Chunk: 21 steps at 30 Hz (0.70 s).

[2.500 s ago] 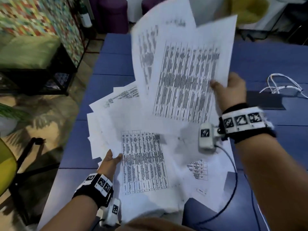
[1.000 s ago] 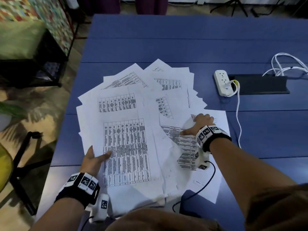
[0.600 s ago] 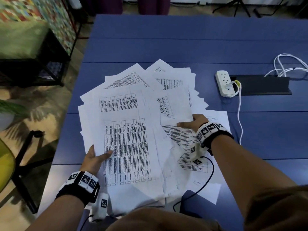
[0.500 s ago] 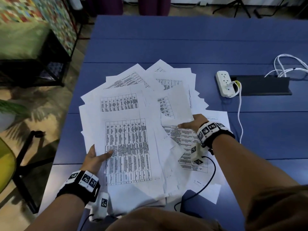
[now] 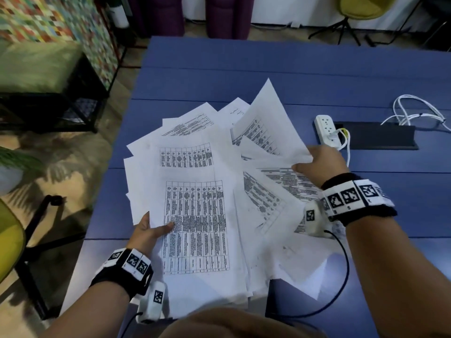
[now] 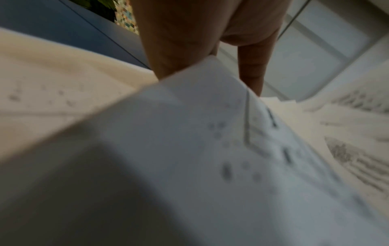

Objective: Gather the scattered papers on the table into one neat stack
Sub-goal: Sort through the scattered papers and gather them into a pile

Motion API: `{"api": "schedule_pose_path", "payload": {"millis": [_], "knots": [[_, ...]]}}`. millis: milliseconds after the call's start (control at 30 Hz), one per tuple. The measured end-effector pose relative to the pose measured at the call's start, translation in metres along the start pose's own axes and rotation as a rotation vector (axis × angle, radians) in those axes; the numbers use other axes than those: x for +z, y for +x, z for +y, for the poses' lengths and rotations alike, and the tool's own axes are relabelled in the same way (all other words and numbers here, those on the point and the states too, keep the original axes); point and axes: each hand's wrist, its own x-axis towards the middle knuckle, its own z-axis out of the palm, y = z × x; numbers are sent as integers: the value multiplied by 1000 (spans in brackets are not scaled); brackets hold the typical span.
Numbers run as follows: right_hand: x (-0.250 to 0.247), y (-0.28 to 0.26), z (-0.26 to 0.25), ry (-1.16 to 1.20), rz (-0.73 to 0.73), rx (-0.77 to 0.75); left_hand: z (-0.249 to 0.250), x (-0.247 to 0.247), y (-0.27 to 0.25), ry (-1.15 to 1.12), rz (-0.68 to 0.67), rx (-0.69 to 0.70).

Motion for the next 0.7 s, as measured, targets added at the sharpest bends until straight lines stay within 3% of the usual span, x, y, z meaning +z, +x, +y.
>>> {"api": "schedule_pose_path", "payload": {"millis": [233,467,700], "knots": [[-49,-24,-32,-69,153,-124,-4,22,-7,60,-13,22],[-73,-34,-42,2,330,-89,-3,21,-9,123,3,11],[-97,-36,-66,342,546,-170,-6,21,-8,224,56,37]]}}
